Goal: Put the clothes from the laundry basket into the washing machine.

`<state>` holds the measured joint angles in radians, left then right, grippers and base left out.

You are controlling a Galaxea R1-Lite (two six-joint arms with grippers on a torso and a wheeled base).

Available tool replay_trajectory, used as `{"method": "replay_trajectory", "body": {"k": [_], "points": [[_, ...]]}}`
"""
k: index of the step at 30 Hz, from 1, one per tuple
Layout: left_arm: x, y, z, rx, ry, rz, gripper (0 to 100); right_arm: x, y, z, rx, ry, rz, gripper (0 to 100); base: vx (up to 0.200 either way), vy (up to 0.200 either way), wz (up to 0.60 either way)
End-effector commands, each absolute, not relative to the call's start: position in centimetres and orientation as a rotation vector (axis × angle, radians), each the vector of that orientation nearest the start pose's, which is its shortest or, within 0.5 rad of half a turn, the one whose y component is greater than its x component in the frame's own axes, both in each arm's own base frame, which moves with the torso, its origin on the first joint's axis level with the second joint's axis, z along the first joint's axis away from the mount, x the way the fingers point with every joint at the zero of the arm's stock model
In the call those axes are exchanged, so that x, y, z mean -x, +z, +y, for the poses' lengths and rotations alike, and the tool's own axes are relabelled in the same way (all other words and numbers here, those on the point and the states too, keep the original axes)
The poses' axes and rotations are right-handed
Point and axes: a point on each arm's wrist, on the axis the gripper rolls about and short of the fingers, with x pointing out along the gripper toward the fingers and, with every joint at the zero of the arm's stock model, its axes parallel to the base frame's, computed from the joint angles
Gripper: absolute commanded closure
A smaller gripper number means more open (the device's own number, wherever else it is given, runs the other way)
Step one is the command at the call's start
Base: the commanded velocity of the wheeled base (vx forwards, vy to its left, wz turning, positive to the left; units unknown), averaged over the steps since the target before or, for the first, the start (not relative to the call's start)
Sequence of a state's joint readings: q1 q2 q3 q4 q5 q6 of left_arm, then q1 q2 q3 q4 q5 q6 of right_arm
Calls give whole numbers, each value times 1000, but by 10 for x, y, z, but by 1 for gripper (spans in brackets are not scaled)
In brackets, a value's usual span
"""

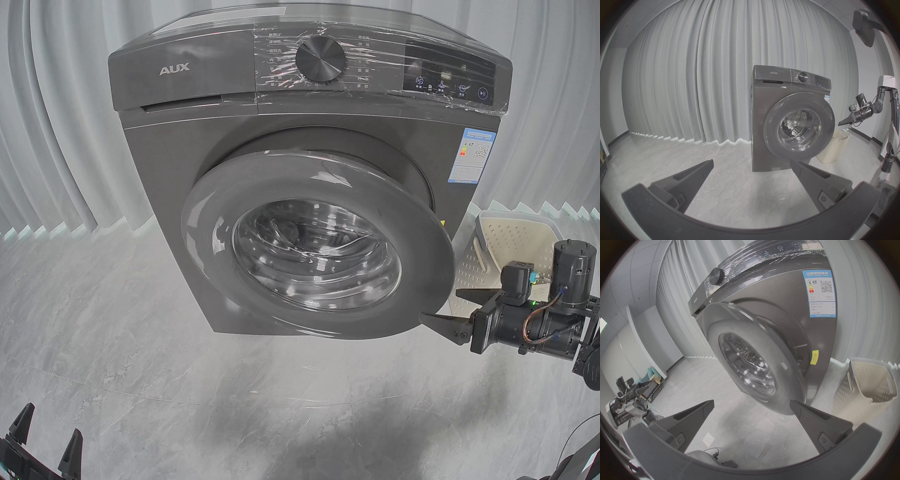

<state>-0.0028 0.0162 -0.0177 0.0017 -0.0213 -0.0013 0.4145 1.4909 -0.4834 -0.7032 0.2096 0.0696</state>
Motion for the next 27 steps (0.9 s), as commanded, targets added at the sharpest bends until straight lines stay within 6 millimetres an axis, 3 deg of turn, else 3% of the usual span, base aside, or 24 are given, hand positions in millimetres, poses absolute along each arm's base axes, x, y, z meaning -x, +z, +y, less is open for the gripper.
{"method": "replay_trajectory", "body": {"k": [1,11,16,21,27], "points": [[23,75,0,2,-25,2,0,-219,165,101,-43,604,318,0,200,0,0],[23,75,0,-3,-25,1,0,-246,170,103,-66,489,199,0,40,0,0],[23,75,0,-3,-25,1,0,-236,160,103,-53,502,240,0,0,0,0],[23,75,0,0,-25,2,0,-207,154,111,-32,590,269,0,0,0,0],[23,75,0,0,-25,2,0,-197,155,117,-37,654,256,0,200,0,0]]}}
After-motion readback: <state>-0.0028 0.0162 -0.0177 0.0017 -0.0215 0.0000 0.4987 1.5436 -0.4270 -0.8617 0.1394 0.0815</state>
